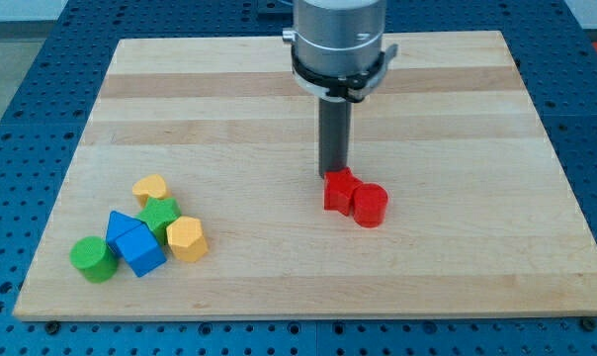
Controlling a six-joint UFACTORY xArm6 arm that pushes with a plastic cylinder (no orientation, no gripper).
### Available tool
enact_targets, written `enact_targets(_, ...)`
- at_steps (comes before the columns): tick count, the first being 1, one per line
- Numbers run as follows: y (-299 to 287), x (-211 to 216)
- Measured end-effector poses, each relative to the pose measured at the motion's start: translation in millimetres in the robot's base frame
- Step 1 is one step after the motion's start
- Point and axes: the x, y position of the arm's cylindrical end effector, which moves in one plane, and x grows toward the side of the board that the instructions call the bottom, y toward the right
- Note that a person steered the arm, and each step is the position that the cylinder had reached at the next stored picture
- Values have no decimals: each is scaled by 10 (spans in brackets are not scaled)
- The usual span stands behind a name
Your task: Push the red blocks towards the bottom right side of the board
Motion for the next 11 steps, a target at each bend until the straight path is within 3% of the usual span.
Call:
enact_targets(4, 98, 165)
enact_targets(7, -396, 193)
enact_targets(11, 176, 631)
